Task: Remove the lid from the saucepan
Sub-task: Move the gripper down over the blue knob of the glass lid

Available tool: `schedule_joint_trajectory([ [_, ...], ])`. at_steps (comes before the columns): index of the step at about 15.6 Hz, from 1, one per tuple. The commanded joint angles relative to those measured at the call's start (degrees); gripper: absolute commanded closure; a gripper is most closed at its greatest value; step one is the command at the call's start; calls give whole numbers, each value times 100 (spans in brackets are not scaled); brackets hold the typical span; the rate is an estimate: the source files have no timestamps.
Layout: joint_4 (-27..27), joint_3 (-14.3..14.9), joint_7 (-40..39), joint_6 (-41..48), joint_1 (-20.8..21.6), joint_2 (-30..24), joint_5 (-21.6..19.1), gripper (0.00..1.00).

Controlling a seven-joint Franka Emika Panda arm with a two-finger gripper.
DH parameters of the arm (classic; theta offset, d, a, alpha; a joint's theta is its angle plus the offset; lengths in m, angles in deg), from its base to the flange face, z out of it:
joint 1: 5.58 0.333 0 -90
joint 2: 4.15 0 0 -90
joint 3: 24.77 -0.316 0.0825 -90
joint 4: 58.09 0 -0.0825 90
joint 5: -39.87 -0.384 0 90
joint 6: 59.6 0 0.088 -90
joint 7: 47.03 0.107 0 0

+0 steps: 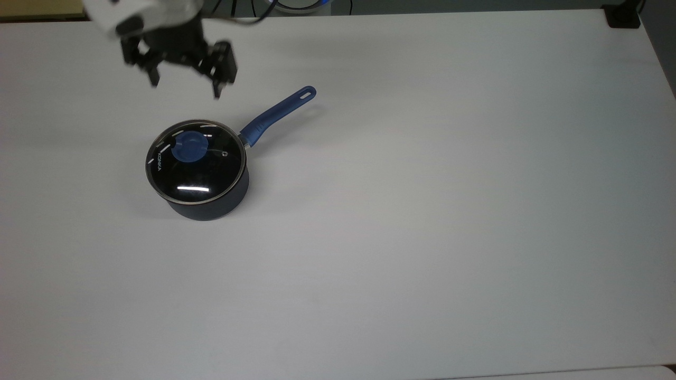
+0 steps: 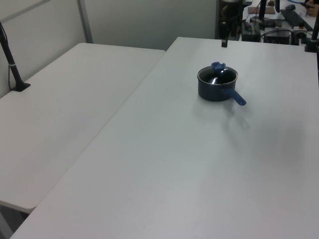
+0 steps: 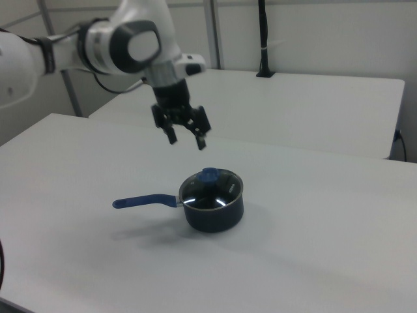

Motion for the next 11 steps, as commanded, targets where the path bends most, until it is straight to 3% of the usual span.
schedule_joint_trajectory([
  [1,14,158,-551,-422,1,287,-134,0],
  [11,14,158,-789,-889,-17,753,-151,0],
])
